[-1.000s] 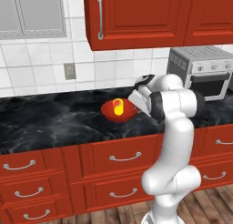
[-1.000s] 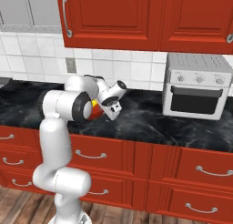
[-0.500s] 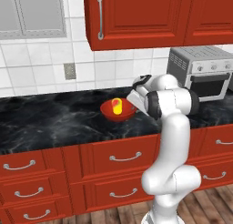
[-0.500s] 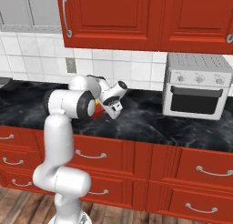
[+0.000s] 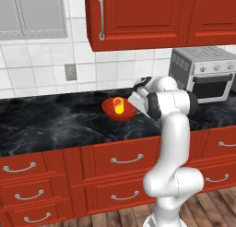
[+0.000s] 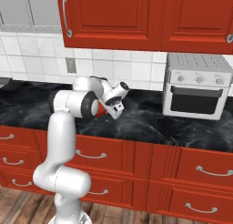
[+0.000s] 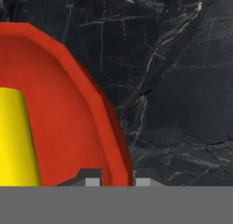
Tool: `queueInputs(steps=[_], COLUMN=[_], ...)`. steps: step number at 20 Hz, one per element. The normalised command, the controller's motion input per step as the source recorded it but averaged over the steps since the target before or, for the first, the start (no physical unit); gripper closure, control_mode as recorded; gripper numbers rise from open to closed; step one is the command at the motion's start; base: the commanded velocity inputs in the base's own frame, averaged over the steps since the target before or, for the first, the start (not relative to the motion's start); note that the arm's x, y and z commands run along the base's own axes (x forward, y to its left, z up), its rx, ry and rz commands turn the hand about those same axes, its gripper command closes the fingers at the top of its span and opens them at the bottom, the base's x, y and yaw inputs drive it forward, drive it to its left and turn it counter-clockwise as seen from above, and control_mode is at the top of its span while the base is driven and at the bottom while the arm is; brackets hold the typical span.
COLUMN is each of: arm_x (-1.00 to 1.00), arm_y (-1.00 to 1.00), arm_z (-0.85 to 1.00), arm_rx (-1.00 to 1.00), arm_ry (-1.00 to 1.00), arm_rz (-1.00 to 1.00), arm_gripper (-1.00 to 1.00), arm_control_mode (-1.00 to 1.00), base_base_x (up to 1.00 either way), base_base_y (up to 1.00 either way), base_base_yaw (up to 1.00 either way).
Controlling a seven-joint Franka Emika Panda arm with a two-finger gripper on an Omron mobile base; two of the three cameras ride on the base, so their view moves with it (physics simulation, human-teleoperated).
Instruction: Place the cup inside the bowl on the dining table and move the bowl to any counter.
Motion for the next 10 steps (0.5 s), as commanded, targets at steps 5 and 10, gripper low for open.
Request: queueInputs(steps=[5, 10], arm_x=[0.01, 0.00], arm_y=[0.00, 0.01], arm_z=[-0.03, 0.00], arm_rx=[0.00, 0.00], arm_ry=[0.01, 0.00], arm_rz=[0.00, 0.00], arm_gripper=[1.00, 1.00], arm_control_mode=[-1.00, -1.00], base_base_x=[0.00, 0.00], base_base_y=[0.00, 0.00], base_base_yaw=[0.00, 0.00])
